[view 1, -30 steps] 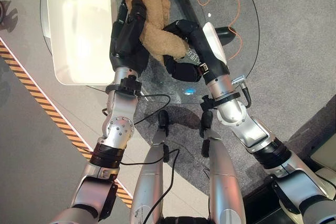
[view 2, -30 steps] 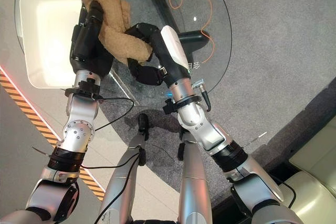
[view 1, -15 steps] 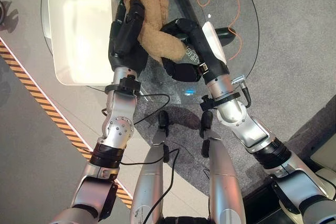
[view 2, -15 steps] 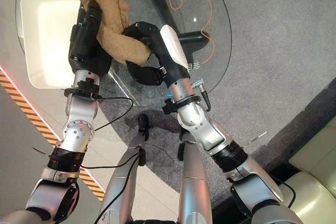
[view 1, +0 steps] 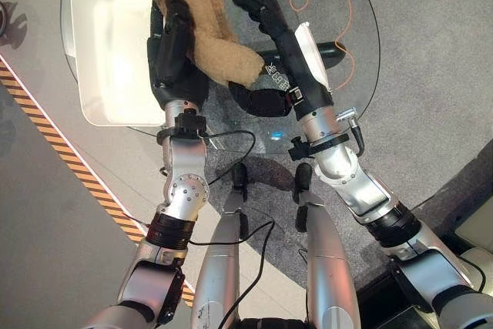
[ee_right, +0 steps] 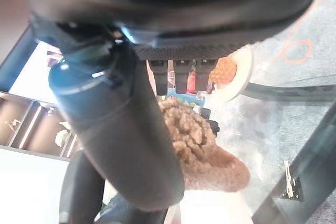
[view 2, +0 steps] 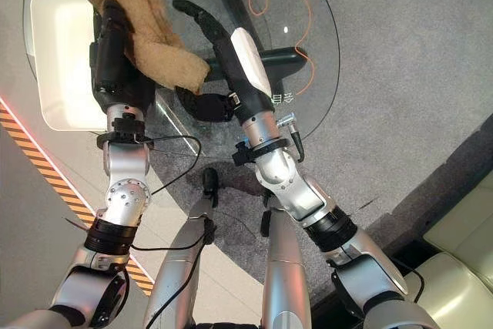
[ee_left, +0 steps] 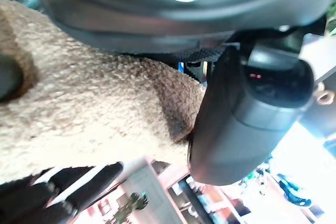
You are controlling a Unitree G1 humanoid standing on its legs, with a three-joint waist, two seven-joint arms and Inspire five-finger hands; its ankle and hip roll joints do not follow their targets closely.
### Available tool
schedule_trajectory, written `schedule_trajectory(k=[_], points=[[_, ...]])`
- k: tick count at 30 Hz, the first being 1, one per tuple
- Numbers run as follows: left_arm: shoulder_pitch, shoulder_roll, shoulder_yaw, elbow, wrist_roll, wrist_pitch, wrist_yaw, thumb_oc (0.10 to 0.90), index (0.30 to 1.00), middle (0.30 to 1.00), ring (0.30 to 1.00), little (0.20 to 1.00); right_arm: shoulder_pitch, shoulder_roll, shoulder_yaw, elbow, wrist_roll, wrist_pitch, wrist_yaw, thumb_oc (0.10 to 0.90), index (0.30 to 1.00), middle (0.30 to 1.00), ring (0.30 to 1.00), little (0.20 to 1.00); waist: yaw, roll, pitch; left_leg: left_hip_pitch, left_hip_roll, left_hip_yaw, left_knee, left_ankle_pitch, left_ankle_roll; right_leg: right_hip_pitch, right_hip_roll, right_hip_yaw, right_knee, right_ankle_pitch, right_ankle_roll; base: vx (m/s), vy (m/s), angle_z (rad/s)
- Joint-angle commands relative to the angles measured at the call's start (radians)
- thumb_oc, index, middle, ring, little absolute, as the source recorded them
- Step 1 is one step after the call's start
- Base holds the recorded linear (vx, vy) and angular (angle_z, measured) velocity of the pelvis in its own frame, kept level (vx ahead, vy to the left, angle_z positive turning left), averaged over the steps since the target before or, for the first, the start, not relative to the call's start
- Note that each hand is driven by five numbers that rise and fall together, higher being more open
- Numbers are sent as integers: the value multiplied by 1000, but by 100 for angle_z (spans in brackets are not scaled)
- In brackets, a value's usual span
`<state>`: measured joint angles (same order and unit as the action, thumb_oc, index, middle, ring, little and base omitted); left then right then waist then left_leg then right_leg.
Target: Wipe the table with a cloth and put it in the basket.
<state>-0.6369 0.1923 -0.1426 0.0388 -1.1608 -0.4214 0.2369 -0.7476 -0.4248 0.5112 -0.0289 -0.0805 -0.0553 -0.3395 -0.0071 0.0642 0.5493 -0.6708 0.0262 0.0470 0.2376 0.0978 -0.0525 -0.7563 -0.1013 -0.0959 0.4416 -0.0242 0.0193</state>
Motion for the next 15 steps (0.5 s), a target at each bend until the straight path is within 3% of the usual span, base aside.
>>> schedule_trajectory(k=[1,15], points=[[-119,17,43,-187,134,-141,-14,100,300,300,300,200,-150,73,-48,-207,-41,-122,-31,800,900,900,900,900,12,-10,-29,28,-78,28,-2,-59,19,61,57,-50,-55,-49,10,0,0,0],[-134,27,79,-184,241,-202,72,100,300,300,300,200,-146,74,-68,-187,-60,-120,-66,800,900,900,900,900,13,-15,-29,36,-76,27,-3,-65,12,69,54,-53,-52,-59,11,0,0,0]])
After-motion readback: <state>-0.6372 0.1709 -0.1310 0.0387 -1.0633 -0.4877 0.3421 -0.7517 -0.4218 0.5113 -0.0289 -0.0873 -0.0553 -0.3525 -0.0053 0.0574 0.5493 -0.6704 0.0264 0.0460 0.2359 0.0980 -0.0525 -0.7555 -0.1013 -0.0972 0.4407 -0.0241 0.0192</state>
